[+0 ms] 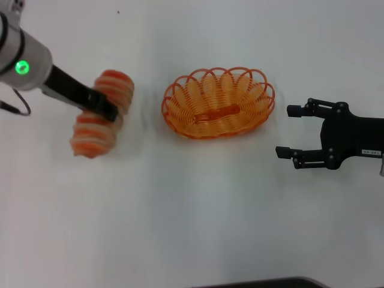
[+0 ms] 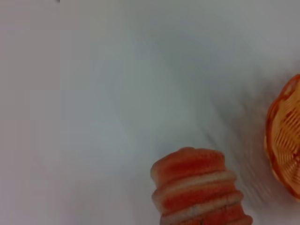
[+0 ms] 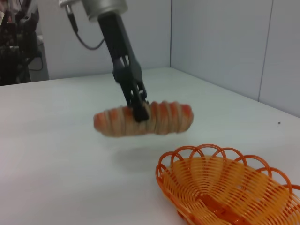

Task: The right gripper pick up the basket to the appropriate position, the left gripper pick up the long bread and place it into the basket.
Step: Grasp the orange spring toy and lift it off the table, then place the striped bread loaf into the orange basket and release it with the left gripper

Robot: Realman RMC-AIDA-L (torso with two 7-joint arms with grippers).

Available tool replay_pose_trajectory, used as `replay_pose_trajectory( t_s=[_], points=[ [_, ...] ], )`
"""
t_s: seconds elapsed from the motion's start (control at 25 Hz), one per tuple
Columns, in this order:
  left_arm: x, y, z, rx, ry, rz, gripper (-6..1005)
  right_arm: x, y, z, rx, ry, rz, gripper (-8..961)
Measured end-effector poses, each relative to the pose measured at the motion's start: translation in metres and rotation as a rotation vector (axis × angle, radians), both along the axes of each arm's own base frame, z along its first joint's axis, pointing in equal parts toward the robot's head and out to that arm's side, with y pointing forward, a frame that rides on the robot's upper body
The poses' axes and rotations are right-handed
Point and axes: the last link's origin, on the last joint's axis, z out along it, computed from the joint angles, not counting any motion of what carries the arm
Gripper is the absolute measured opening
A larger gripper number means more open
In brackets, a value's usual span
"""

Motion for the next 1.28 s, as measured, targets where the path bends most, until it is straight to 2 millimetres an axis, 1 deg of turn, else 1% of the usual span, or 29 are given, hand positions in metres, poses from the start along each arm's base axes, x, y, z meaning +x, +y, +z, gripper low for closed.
replay_pose_trajectory(
  t_s=[0.16, 0.28, 0.4, 0.52, 0.6, 0.64, 0.72, 0.76, 0.8, 0.84, 1.0, 1.16, 1.28],
  points=[
    [0.024, 0.013, 0.026, -0.024, 0.018, -0.116, 540, 0.0, 0.0, 0.0, 0.0, 0.0, 0.0, 896],
    [0.051, 0.017, 0.034, -0.081, 0.039, -0.27, 527, 0.0, 0.0, 0.001, 0.001, -0.001, 0.001, 896],
    [0.08, 0.015, 0.026, -0.148, 0.058, -0.431, 513, 0.0, 0.001, 0.001, 0.004, -0.005, 0.006, 896],
    [0.109, 0.008, 0.006, -0.208, 0.071, -0.601, 491, -0.001, 0.001, 0.001, 0.002, -0.003, 0.011, 896],
    [0.122, 0.004, -0.012, -0.23, 0.092, -0.69, 475, -0.002, 0.001, 0.001, -0.001, 0.0, 0.015, 896],
    [0.125, 0.002, -0.019, -0.238, 0.099, -0.718, 466, -0.003, 0.001, 0.001, -0.002, 0.002, 0.017, 896],
    [0.129, -0.003, -0.038, -0.245, 0.117, -0.786, 448, -0.004, 0.001, 0.001, -0.003, 0.003, 0.019, 896],
    [0.129, -0.005, -0.043, -0.245, 0.122, -0.801, 439, -0.004, 0.001, 0.001, -0.003, 0.003, 0.02, 896],
    [0.128, -0.006, -0.053, -0.236, 0.127, -0.827, 429, -0.004, 0.002, 0.001, -0.003, 0.003, 0.021, 896],
    [0.128, -0.007, -0.057, -0.234, 0.13, -0.836, 420, -0.004, 0.002, 0.001, -0.003, 0.003, 0.022, 896],
    [0.115, -0.013, -0.079, -0.244, 0.151, -0.862, 361, -0.006, 0.004, 0.001, -0.003, 0.003, 0.029, 896],
    [0.101, -0.015, -0.093, -0.257, 0.173, -0.849, 327, -0.009, 0.008, 0.001, -0.004, 0.005, 0.039, 896],
    [0.097, -0.015, -0.099, -0.253, 0.174, -0.85, 321, -0.011, 0.011, 0.0, -0.004, 0.005, 0.044, 896]
  ],
)
